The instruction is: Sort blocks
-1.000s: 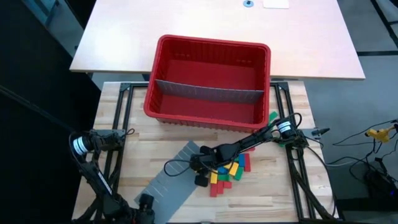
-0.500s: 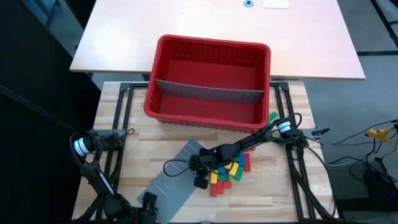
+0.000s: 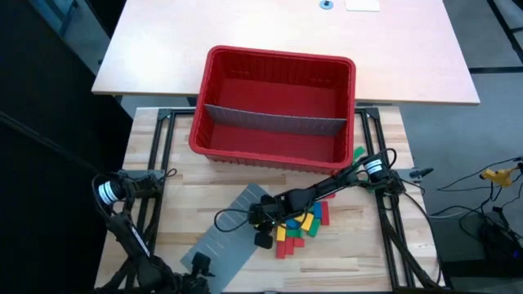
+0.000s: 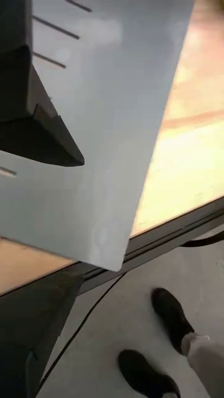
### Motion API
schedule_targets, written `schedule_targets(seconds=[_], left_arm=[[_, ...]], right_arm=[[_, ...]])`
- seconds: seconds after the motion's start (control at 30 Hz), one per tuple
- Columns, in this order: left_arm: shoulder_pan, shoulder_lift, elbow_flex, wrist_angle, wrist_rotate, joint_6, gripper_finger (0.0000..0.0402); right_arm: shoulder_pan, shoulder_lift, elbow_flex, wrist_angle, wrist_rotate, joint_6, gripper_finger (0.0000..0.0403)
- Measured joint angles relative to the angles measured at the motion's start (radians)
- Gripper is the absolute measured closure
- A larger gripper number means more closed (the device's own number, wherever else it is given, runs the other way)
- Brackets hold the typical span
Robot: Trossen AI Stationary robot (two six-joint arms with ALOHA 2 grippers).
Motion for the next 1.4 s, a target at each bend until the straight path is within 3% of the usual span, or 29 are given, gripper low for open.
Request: schedule_targets(seconds=[0.53,0.97,1.4], left_arm=[[-0.001,0.102,0.114,-0.032,0.003,0.091,0.0123],[0.001,0.142,0.153,-0.111,0.002,0.070,0.0123],[0.001,0.142,0.204,-0.156,0.006,0.067,0.0123]], right_arm=[[0.029,0.000,0.000,0.023,-0.007,0.033,0.0403],[0.043,0.000,0.000,0.021,-0.004,0.036,0.0403],[0.033,0.000,0.000,-0.103,0.170,0.014,0.0403]])
